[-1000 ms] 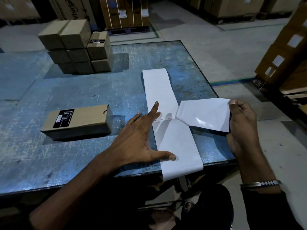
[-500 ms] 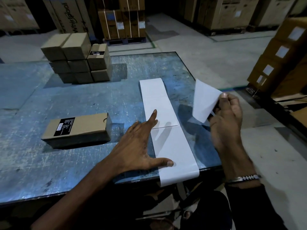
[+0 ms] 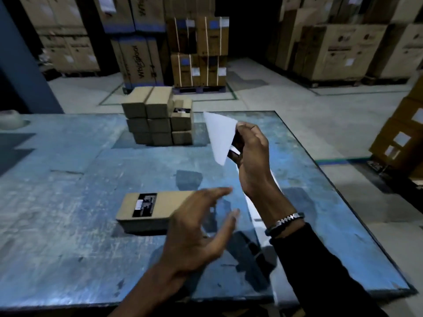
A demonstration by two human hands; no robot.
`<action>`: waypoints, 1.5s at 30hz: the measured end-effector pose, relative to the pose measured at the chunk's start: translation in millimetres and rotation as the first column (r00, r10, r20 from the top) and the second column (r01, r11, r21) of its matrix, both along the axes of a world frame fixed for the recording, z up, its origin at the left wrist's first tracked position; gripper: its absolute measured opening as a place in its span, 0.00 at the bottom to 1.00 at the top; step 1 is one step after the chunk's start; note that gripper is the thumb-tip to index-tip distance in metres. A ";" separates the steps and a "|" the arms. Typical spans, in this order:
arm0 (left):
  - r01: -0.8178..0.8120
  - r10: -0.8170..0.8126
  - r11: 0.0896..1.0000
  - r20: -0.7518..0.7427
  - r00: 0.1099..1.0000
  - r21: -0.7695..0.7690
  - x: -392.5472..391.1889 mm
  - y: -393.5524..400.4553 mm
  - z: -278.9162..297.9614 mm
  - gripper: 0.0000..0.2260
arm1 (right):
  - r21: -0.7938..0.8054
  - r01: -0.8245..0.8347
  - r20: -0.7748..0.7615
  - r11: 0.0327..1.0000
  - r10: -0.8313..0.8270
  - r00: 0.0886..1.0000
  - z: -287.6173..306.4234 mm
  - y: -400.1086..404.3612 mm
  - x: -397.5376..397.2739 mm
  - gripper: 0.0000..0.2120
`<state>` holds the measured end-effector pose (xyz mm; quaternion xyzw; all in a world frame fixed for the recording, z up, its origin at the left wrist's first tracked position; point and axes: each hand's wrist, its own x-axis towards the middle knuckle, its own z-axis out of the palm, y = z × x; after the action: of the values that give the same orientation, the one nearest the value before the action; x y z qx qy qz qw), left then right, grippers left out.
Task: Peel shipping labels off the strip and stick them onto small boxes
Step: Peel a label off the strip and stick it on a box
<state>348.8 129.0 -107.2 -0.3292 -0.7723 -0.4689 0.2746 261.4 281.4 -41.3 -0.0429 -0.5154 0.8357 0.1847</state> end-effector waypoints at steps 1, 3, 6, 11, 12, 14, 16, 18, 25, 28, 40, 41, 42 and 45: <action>-0.061 0.058 0.996 0.041 0.997 0.069 -9.5 -15.6 9.6 0.14 | 0.023 -0.028 -0.010 0.999 0.028 1.000 -1.5 -4.6 -5.7 0.05; -0.130 0.096 0.978 0.206 0.974 0.162 -36.2 -47.7 34.6 0.09 | 0.084 -0.092 -0.027 0.992 0.094 0.995 -8.3 -9.4 -15.4 0.04; -0.169 0.032 0.964 0.537 0.843 0.208 -87.7 -82.3 67.6 0.14 | 0.211 -0.143 -0.017 0.967 0.150 0.989 -20.2 -9.5 -24.1 0.06; -0.089 -0.033 0.992 0.854 0.519 0.092 -147.0 -86.8 79.2 0.39 | 0.524 -0.008 -0.116 0.852 0.081 0.990 -22.7 -10.6 -14.9 0.07; -0.072 -0.045 0.993 0.871 0.488 0.092 -153.4 -84.9 77.5 0.41 | 0.620 0.057 -0.173 0.782 0.066 0.983 -22.8 -13.7 -11.6 0.06; -0.084 -0.035 0.993 0.879 0.475 0.085 -161.1 -81.1 73.2 0.40 | 0.754 0.191 -0.297 0.628 0.067 0.953 -24.2 -20.1 -4.1 0.08; -0.140 0.001 0.987 0.877 0.481 0.076 -161.9 -80.1 70.0 0.34 | 0.819 0.299 -0.402 0.489 0.116 0.908 -25.4 -23.8 0.4 0.11; -0.175 0.027 0.982 0.869 0.495 0.069 -162.8 -83.0 68.5 0.27 | 0.838 0.397 -0.484 0.374 0.177 0.857 -27.4 -24.2 2.8 0.12; -0.097 -0.098 0.981 0.865 0.491 0.166 -163.1 -97.7 69.7 0.09 | 0.811 0.524 -0.581 0.260 0.248 0.775 -27.5 -23.5 12.9 0.05; -0.077 -0.125 0.977 0.831 0.542 0.197 -165.0 -101.2 66.3 0.08 | 0.837 0.466 -0.539 0.288 0.284 0.793 -24.5 -26.1 17.9 0.05; 0.049 -0.244 0.962 0.767 0.593 0.269 -163.8 -104.4 65.7 0.09 | 0.653 -0.065 -0.114 0.755 0.182 0.977 -17.4 -18.3 11.0 0.12; 0.073 -0.248 0.963 0.758 0.604 0.258 -163.5 -104.5 64.8 0.09 | 0.647 -0.123 -0.066 0.753 0.216 0.974 -17.3 -15.9 10.2 0.13; 0.103 -0.255 0.964 0.745 0.617 0.246 -163.5 -104.5 63.3 0.09 | 0.660 -0.171 -0.023 0.732 0.247 0.969 -16.6 -13.8 10.3 0.14; 0.177 -0.272 0.962 0.708 0.651 0.207 -162.2 -104.7 59.5 0.09 | 0.728 -0.263 0.065 0.633 0.319 0.946 -12.6 -9.4 13.4 0.13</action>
<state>186.6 24.3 -47.7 -0.1908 -0.7409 -0.6366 -0.0974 274.8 272.0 -53.9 0.1468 -0.7976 0.5812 0.0672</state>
